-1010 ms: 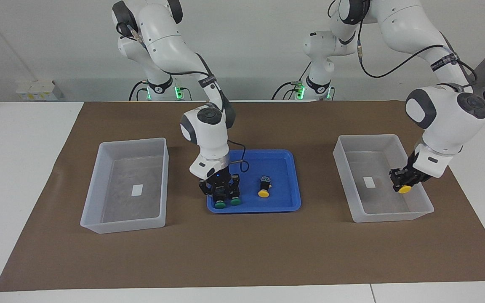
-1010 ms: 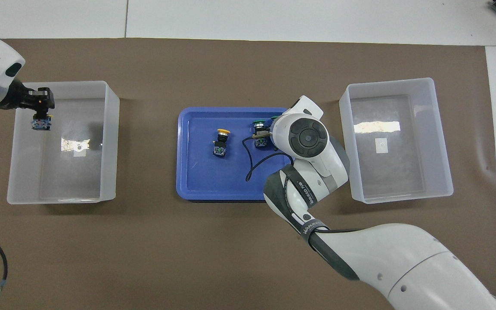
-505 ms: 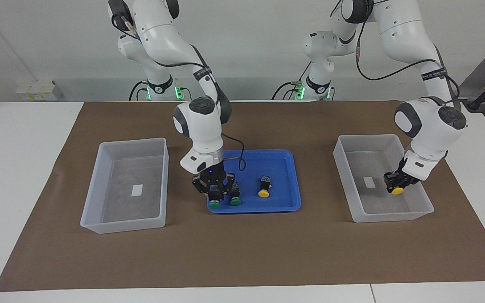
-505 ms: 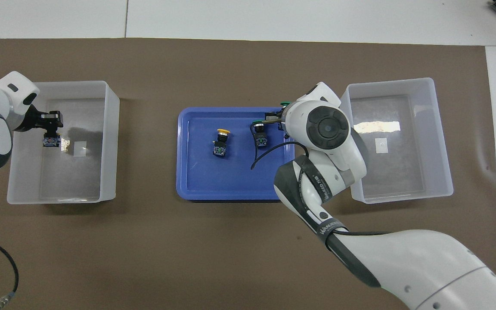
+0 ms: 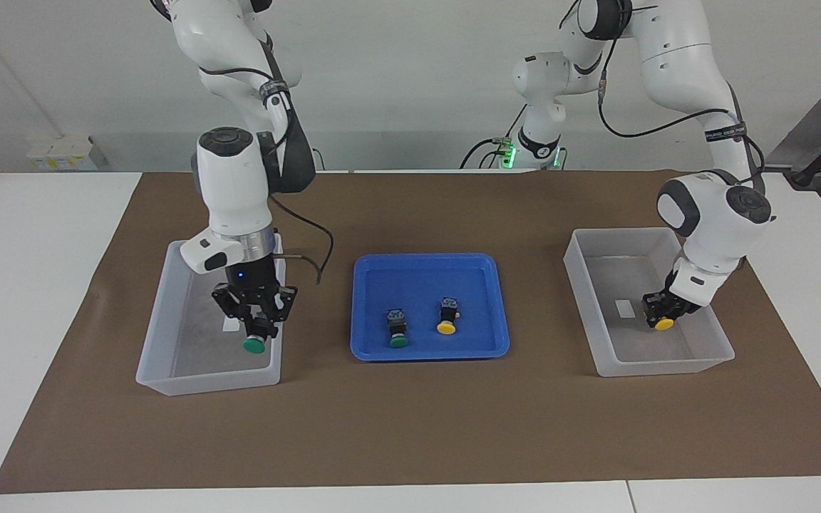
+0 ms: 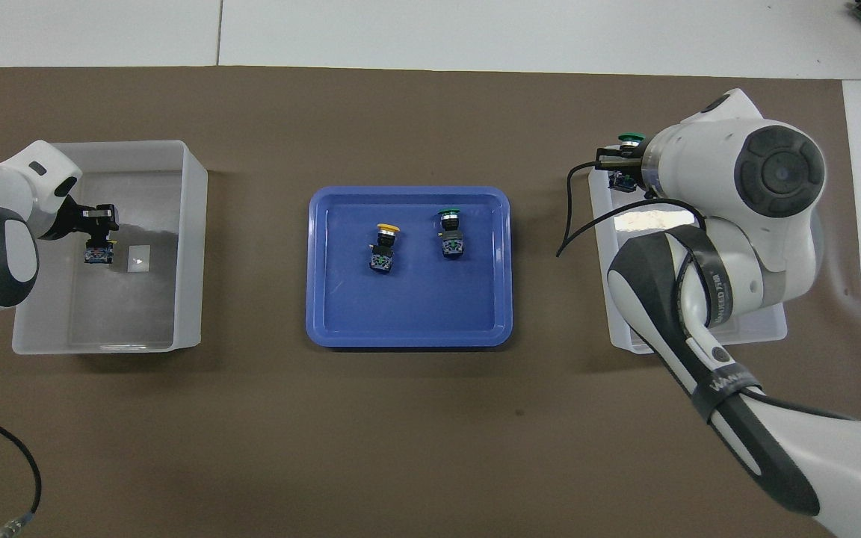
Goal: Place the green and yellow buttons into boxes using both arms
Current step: 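Drop the yellow button with the left gripper while the right gripper places green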
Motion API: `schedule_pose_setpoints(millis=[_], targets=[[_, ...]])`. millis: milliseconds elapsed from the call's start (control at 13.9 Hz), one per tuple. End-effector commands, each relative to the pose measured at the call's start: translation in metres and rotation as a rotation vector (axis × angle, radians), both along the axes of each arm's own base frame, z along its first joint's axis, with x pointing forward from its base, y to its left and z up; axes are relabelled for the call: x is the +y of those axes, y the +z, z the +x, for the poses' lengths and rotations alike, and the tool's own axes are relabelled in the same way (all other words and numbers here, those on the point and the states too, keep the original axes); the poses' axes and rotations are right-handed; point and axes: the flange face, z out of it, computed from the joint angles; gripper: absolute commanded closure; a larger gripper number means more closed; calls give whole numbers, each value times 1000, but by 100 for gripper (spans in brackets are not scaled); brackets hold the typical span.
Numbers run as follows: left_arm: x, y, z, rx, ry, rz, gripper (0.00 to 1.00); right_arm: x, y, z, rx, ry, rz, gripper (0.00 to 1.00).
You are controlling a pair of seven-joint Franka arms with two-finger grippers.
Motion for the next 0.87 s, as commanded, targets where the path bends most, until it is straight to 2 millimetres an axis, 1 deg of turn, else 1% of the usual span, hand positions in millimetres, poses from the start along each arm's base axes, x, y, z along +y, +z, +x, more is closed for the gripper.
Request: schedule_pose_setpoints(millis=[0, 72, 144, 289, 361, 505, 722, 794], targets=[[-2, 3, -1, -9, -19, -7, 60, -25, -17, -16, 42, 70, -49, 100], [-5, 6, 0, -4, -25, -6, 49, -42, -22, -19, 59, 98, -69, 100], [-6, 10, 2, 8, -29, -6, 43, -48, -27, -20, 73, 138, -85, 100], [-9, 22, 7, 18, -37, -6, 37, -59, -38, -18, 92, 211, -114, 100], [-9, 32, 11, 22, -38, -7, 37, -65, -48, -14, 96, 237, -121, 100], [-13, 60, 22, 27, -44, -10, 38, -69, -66, -8, 87, 265, -93, 100], [-42, 101, 35, 24, -77, -13, 42, -67, -88, -1, 77, 293, -91, 100], [-58, 109, 37, 29, -88, -18, 43, -66, -98, 1, 72, 295, -87, 100]])
